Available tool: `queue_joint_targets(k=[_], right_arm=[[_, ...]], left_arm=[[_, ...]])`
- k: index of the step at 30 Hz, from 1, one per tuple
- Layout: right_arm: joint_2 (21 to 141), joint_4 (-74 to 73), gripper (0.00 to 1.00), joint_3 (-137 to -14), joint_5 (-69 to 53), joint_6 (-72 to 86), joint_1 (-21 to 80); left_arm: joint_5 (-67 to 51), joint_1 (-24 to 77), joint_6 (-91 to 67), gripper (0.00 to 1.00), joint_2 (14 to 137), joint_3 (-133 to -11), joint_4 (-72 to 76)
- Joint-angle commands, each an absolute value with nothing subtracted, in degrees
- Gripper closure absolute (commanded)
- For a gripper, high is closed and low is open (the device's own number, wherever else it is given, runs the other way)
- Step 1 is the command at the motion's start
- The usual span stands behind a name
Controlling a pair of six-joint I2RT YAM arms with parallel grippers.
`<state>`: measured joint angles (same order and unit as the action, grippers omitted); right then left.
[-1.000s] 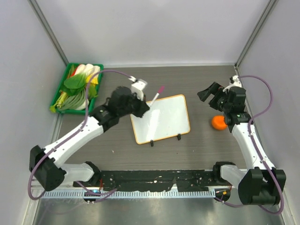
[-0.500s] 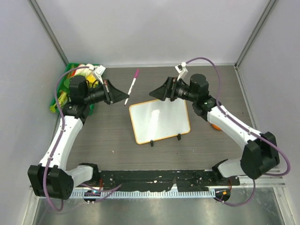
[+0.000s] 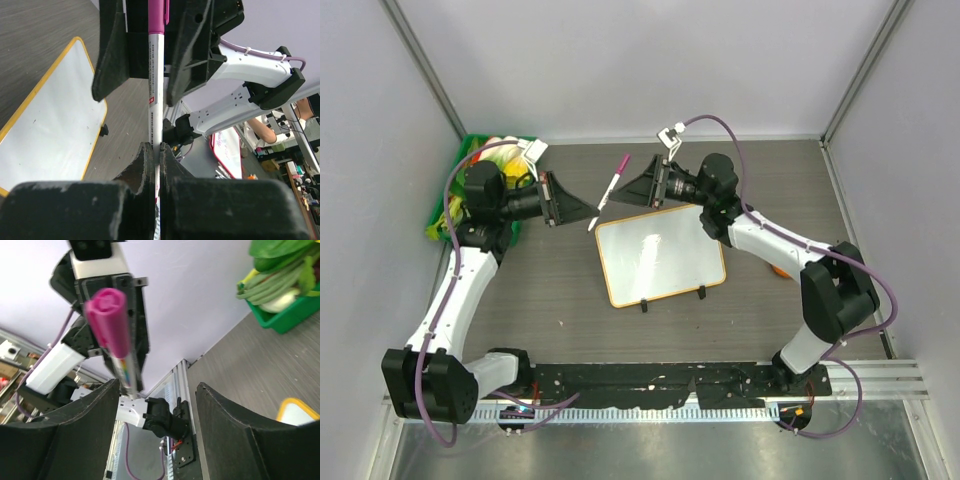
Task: Write a sentence on the whiteboard
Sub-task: Pass from the left arm to the right, then pass from the right arm to the left
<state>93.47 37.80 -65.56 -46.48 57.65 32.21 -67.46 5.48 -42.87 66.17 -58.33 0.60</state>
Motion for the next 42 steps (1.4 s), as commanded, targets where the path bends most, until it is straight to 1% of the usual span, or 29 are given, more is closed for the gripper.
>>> queue_joint_targets(k=[1, 4, 6, 8, 10, 12, 14, 15, 16, 17, 18, 19, 20, 23, 24, 26, 28, 30, 31, 32, 38, 39, 40, 41, 42], right_arm=[[93.0, 44.2, 0.33, -69.6, -49.8, 59.0, 33.6], [93.1, 43.2, 0.33, -70.0, -50.2, 58.0, 34.3], [93.4, 42.5, 0.33, -70.8, -50.2, 57.4, 34.9], [94.0, 40.4, 0.35, -72.2, -50.4, 56.3, 35.6], [94.6, 38.5, 0.38, -73.6, -50.8, 55.0, 36.5], [95.0, 37.4, 0.47, -74.0, -51.2, 54.4, 36.8], [95.3, 37.4, 0.60, -74.1, -51.7, 54.5, 37.3], [95.4, 37.2, 0.72, -74.2, -51.9, 54.5, 37.3], [95.4, 37.0, 0.78, -74.1, -52.0, 54.5, 37.4], [95.4, 36.9, 0.93, -73.9, -52.0, 54.6, 37.4], [95.4, 37.0, 0.99, -73.7, -51.9, 54.6, 37.3], [94.9, 37.2, 0.99, -73.2, -51.3, 54.6, 37.4], [94.7, 37.4, 0.99, -72.7, -50.8, 54.5, 37.4], [92.6, 35.9, 0.99, -71.2, -47.2, 53.4, 37.4], [91.7, 35.9, 0.99, -70.8, -46.5, 53.2, 37.4], [90.4, 35.9, 0.99, -69.8, -44.1, 53.0, 37.3], [89.7, 34.5, 0.99, -69.3, -41.7, 52.4, 37.4], [89.1, 34.1, 0.99, -69.1, -41.0, 52.0, 37.3], [88.8, 34.1, 0.99, -68.5, -40.2, 52.1, 37.3], [88.2, 34.3, 0.99, -67.9, -39.6, 52.0, 37.3], [85.3, 32.4, 0.99, -65.8, -35.0, 51.2, 36.7], [85.0, 32.3, 0.99, -65.7, -34.8, 51.2, 36.5], [84.6, 32.3, 0.99, -65.3, -34.4, 51.2, 36.4], [84.4, 32.3, 0.99, -65.2, -34.3, 51.2, 36.4], [84.2, 32.2, 0.99, -65.1, -34.5, 51.1, 36.2]], left_arm=[[-70.0, 5.2, -42.5, 1.00, 66.0, -58.3, 1.8], [-70.0, 5.2, -41.1, 1.00, 66.3, -58.9, 0.2], [-70.2, 5.2, -37.5, 1.00, 66.8, -60.2, -5.7], [-69.8, 5.2, -36.0, 1.00, 66.7, -61.2, -8.1], [-69.7, 5.3, -35.9, 1.00, 66.5, -61.3, -8.4], [-69.6, 5.2, -35.6, 1.00, 66.4, -61.3, -9.0], [-69.8, 5.2, -34.5, 1.00, 66.4, -61.7, -10.5], [-69.4, 5.3, -33.9, 1.00, 66.4, -61.8, -11.5], [-69.3, 5.2, -33.5, 1.00, 66.4, -61.8, -12.1], [-69.1, 5.2, -33.5, 1.00, 66.3, -61.8, -12.2], [-68.6, 5.2, -33.4, 1.00, 66.2, -61.7, -12.6], [-68.6, 5.2, -33.4, 1.00, 65.9, -61.6, -12.6], [-68.1, 5.3, -33.4, 0.98, 65.8, -61.7, -12.6], [-66.7, 5.2, -33.4, 0.73, 65.7, -61.9, -13.0], [-66.0, 5.4, -32.9, 0.67, 65.6, -62.0, -13.4], [-63.9, 6.5, -29.4, 0.61, 65.7, -63.1, -17.6], [-62.3, 8.6, -27.2, 0.60, 66.1, -64.1, -20.7], [-61.1, 10.6, -26.6, 0.64, 66.4, -64.1, -21.0], [-60.6, 11.3, -26.5, 0.68, 66.7, -64.1, -21.3], [-60.1, 11.7, -26.5, 0.74, 66.9, -64.1, -21.4], [-58.7, 11.7, -24.5, 0.75, 66.4, -64.4, -23.7], [-58.4, 11.7, -24.5, 0.78, 66.3, -64.3, -23.7], [-58.4, 11.7, -24.5, 0.87, 66.0, -64.2, -23.6], [-58.2, 11.7, -24.5, 0.98, 65.9, -64.2, -23.6], [-58.1, 11.7, -24.5, 1.00, 65.8, -64.3, -23.7]])
